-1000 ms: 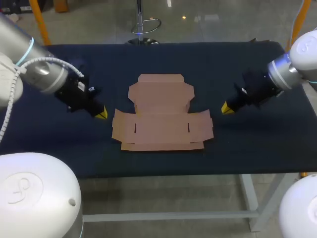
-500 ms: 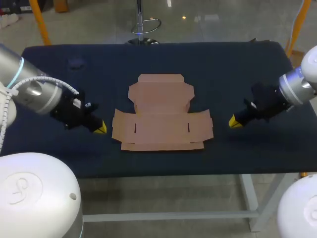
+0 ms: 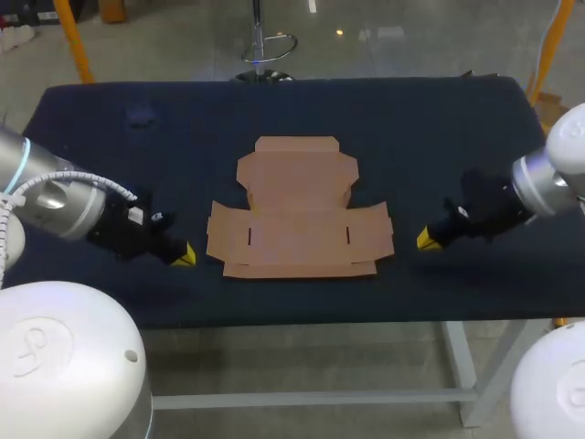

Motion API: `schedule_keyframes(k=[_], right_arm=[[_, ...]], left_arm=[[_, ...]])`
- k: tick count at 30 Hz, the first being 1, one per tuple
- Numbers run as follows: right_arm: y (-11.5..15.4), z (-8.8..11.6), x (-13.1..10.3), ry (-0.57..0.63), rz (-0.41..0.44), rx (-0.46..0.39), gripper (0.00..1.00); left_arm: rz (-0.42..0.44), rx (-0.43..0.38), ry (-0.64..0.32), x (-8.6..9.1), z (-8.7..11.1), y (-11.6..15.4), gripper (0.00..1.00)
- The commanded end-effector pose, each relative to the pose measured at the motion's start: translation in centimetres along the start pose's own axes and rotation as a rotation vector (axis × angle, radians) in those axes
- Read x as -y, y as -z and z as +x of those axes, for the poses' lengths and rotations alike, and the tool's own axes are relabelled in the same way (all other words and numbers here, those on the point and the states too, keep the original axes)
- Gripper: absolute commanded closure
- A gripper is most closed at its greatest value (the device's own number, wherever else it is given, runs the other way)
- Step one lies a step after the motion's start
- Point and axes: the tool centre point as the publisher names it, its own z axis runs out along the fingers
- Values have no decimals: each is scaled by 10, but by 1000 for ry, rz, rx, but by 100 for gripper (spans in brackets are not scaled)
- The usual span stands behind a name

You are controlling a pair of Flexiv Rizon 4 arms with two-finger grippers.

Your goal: Assemble the packaging by folding the flat box into shape, placing the metal phone stand inside, and closing the box properly

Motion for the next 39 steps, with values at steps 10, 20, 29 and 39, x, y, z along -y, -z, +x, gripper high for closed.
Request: schedule_keyframes(k=[10, 20, 29, 39], right_arm=[[-31, -7, 0, -12, 19, -21, 100], [-50, -8, -1, -25, 16, -28, 100], [-57, -8, -2, -32, 20, -24, 100], [-65, -10, -3, -34, 38, -38, 100]], left_arm=[[-43, -21, -98, -8, -5, -29, 100], [-75, -37, -166, -4, -12, -45, 100], [-130, -56, -78, 12, -20, -60, 100], [-149, -59, -55, 19, -23, -69, 100]])
